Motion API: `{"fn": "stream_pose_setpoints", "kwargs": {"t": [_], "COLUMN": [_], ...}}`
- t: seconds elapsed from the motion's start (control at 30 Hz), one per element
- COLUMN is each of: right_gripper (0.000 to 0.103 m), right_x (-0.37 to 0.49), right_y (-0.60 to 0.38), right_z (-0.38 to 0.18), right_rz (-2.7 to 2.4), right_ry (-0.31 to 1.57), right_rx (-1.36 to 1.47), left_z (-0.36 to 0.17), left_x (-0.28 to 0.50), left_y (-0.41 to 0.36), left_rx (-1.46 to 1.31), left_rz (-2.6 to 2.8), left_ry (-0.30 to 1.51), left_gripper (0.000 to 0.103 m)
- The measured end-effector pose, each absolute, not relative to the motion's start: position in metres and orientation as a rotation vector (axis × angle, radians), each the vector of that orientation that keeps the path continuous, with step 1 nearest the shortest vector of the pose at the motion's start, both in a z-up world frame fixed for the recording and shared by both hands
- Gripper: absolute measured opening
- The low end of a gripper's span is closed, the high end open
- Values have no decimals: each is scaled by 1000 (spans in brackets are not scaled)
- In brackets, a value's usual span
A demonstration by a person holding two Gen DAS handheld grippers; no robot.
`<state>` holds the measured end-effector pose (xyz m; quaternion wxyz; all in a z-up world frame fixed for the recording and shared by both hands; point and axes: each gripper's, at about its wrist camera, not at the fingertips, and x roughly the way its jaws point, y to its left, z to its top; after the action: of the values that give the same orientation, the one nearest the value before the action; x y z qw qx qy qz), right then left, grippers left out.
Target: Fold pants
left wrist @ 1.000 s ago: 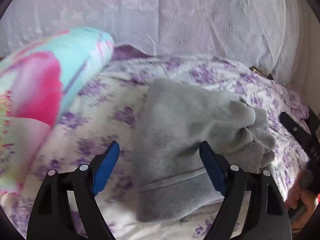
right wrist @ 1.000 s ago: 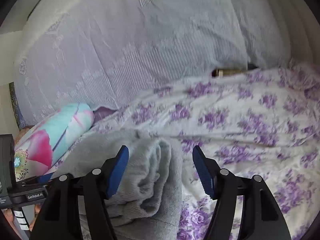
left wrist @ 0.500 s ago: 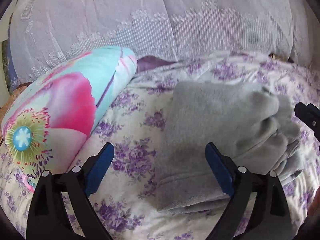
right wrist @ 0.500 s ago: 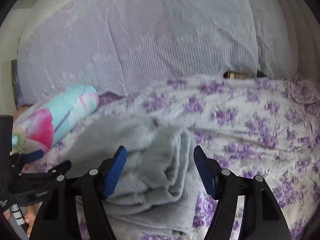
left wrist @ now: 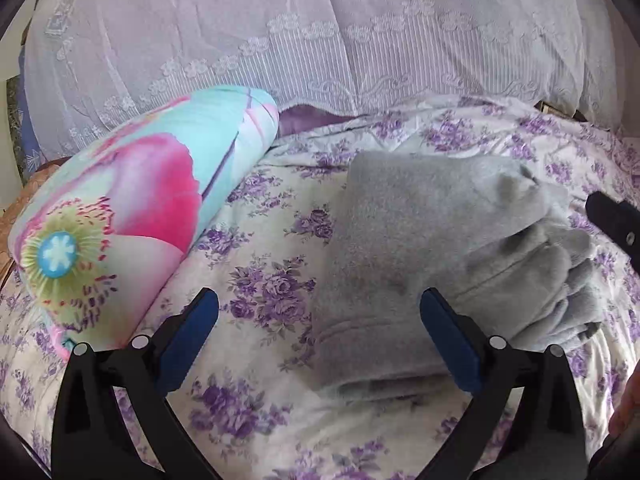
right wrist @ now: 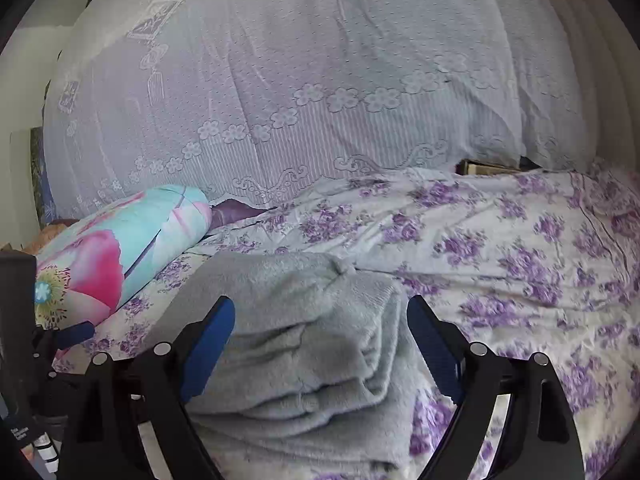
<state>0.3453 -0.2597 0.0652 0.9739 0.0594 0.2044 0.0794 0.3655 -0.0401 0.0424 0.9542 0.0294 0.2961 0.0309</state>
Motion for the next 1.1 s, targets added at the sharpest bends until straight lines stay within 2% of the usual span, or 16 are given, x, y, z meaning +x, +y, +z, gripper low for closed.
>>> {"fn": "stream_pose_setpoints", "kwargs": {"t": [0.13,0.3,0.63,0.93,1.1], "right_gripper": [94,98,99,99,99], "right_x": [299,220,88,116,139], "right_y": [-281,-298,-276,-263,-265], "right_z": [54,55,107,134,111], "right_rz": [116,101,59,82,100], "right_ry": [456,456,257,237,301], "right_rx": [186,249,120,148,152], "left_z": [56,60,79,72,62], "left_x": [310,228,121,126,137], "left_y": [-47,-67,-66,-50,-49], "left_rx": [14,84,73,84,130], "left_rz": [18,4,-18,36,62], "left_ry": [589,582,529,511,533], "left_gripper": [99,99,99,99,99]}}
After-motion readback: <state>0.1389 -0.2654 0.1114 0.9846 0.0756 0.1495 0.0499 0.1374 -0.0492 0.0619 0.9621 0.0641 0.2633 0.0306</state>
